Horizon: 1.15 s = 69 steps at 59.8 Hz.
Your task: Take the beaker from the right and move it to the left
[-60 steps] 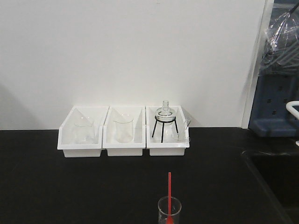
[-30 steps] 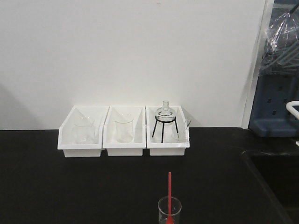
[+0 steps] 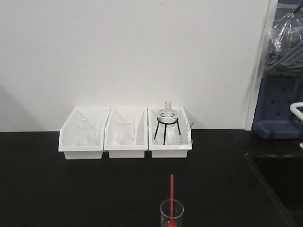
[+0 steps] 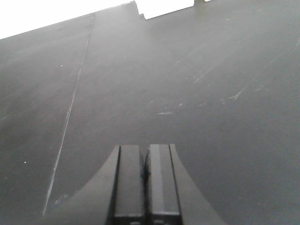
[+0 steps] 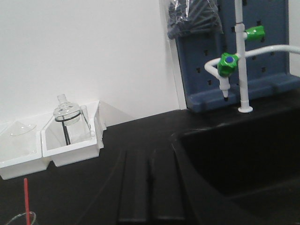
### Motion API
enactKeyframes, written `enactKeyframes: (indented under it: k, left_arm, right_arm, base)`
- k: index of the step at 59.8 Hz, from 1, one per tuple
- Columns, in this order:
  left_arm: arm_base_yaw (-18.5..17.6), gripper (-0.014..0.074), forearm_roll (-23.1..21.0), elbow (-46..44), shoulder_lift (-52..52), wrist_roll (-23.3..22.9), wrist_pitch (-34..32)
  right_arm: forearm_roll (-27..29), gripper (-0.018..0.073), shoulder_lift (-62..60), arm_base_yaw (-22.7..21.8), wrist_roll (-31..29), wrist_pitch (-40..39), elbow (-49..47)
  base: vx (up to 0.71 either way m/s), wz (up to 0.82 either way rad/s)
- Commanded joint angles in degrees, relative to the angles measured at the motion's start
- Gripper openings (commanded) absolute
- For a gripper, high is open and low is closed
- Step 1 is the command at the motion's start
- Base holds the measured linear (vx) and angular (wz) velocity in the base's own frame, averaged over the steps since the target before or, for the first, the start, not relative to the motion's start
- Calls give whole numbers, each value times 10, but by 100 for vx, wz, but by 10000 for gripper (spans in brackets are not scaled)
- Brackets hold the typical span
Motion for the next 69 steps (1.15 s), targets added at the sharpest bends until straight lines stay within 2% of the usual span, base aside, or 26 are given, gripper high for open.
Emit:
enactKeyframes:
  k: [1,13,16,22,26,69]
  left_arm:
    - [-4,-6,0,11,-4,-1,-44]
    - [-4,-6,0,11,-4,-1,-44]
    - [-4,-6,0,11,-4,-1,-44]
    - [-4,-6,0,11,-4,-1,-44]
    - [-4,-6,0,11,-4,-1,-44]
    - [-4,-6,0,11,-4,-1,-44]
  right_arm:
    - [-9,-8,-39,-1,31,-85,53]
    - [-17,-8,-92,-1,48,-97,146]
    - [-43,-8,-104,-1,62,-73,145]
    - [-123,-8,-130,-1,74,-72,145]
    - [-155,-8,-145,-1,76,-72,145]
    - [-155,-8,-144,-2,77,-72,145]
  base:
    - [0,0]
    - [0,0]
    - [0,0]
    - [0,0]
    - [0,0]
    - [0,0]
